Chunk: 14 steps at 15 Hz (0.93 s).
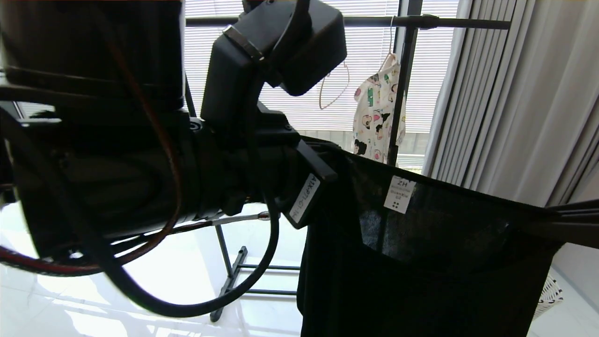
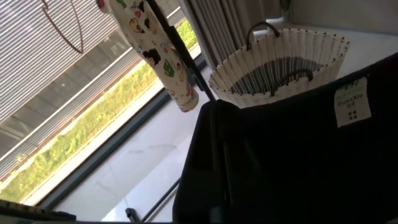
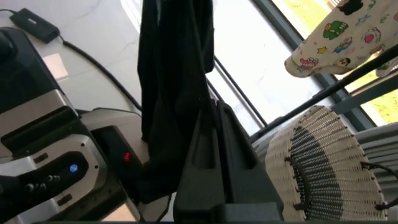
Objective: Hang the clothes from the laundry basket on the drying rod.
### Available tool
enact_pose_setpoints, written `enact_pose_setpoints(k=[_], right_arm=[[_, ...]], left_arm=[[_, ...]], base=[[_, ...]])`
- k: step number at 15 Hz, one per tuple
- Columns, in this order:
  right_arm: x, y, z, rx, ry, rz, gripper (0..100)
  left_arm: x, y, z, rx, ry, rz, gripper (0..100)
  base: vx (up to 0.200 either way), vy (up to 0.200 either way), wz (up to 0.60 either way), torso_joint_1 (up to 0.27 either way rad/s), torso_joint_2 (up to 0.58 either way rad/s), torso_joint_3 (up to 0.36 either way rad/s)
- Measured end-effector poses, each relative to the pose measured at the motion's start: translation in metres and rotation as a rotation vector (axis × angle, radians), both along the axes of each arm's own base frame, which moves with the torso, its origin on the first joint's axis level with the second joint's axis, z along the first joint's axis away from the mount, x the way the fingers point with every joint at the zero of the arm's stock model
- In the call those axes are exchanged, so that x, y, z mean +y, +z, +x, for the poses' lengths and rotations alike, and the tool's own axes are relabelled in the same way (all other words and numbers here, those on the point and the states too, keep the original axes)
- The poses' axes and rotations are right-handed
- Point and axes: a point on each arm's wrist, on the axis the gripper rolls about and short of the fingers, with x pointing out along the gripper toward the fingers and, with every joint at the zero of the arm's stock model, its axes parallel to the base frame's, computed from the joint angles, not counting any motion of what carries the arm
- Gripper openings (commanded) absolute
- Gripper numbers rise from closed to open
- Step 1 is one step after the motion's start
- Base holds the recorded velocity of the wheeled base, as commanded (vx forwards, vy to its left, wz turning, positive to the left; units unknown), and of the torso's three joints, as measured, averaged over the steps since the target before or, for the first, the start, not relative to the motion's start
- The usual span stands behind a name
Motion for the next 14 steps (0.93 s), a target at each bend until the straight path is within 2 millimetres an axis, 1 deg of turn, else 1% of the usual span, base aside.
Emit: enact_pose_setpoints(k=[2, 4, 5, 7, 8, 10, 14], right_arm=[[0.006, 0.008, 0.014, -0.049, -0.057, 0.074, 0], [0.016, 0.019, 0.03, -0.081, -0.102, 0.117, 0], [0.021, 0.024, 0.037, -0.087, -0.113, 0.125, 0], [0.034, 0.034, 0.051, -0.1, -0.122, 0.142, 0], [0.04, 0.036, 0.056, -0.103, -0.123, 0.146, 0], [0.049, 0.036, 0.064, -0.098, -0.125, 0.139, 0], [0.053, 0.034, 0.067, -0.088, -0.127, 0.124, 0]], left_arm=[[0.005, 0.002, -0.02, 0.131, -0.005, -0.064, 0], [0.005, 0.004, -0.044, 0.224, -0.049, -0.12, 0], [0.004, 0.003, -0.055, 0.243, -0.07, -0.13, 0], [0.002, -0.006, -0.075, 0.252, -0.075, -0.102, 0], [0.001, -0.011, -0.081, 0.253, -0.079, -0.084, 0], [0.002, -0.015, -0.086, 0.255, -0.091, -0.071, 0], [0.004, -0.014, -0.084, 0.248, -0.083, -0.069, 0]], base=[[0.0, 0.0, 0.0, 0.0, 0.0, 0.0], [0.0, 0.0, 0.0, 0.0, 0.0, 0.0], [0.0, 0.0, 0.0, 0.0, 0.0, 0.0], [0.0, 0.0, 0.0, 0.0, 0.0, 0.0], [0.0, 0.0, 0.0, 0.0, 0.0, 0.0], [0.0, 0.0, 0.0, 0.0, 0.0, 0.0], [0.0, 0.0, 0.0, 0.0, 0.0, 0.0]])
